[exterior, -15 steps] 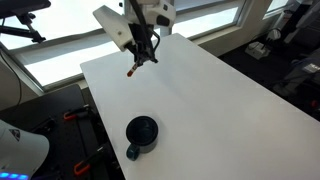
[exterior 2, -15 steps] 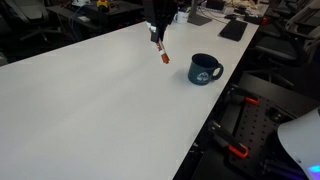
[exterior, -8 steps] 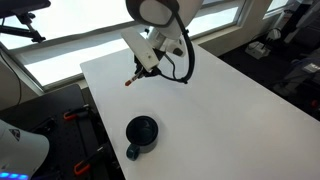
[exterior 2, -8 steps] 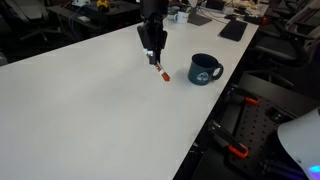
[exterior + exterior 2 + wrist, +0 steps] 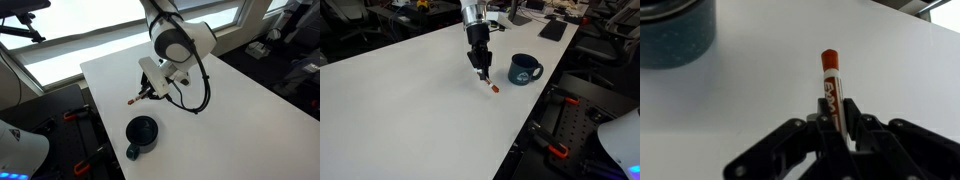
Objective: Remove the marker from the cup and put it on the table
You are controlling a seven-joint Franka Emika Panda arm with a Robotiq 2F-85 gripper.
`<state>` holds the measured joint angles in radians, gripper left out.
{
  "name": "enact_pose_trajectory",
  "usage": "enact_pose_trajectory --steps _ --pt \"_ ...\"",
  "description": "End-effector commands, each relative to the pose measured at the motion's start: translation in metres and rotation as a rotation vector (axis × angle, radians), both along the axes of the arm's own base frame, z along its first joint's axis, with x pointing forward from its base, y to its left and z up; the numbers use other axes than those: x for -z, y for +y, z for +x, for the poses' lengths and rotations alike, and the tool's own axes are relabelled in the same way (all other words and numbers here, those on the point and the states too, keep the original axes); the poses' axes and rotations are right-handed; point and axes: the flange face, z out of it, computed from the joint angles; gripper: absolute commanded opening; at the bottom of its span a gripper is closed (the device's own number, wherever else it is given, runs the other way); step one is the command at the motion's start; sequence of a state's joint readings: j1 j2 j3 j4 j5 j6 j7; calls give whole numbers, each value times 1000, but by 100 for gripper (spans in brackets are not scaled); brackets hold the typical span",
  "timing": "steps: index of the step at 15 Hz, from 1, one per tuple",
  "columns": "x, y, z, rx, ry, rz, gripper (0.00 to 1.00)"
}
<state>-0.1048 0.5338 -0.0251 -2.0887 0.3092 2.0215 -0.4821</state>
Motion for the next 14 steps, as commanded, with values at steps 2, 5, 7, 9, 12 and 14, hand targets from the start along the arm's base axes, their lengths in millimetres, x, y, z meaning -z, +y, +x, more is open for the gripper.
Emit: enact_pose_trajectory --steps 2,5,7,9,12,14 --pt "31 -6 6 -17 31 -104 5" --pt "40 -5 7 -6 49 -143 45" --pt "40 -6 9 -2 57 -152 52" --pt "39 -4 10 4 60 -154 67" --pt "39 -2 12 3 69 -153 88" --pt "42 -3 12 8 93 -169 100"
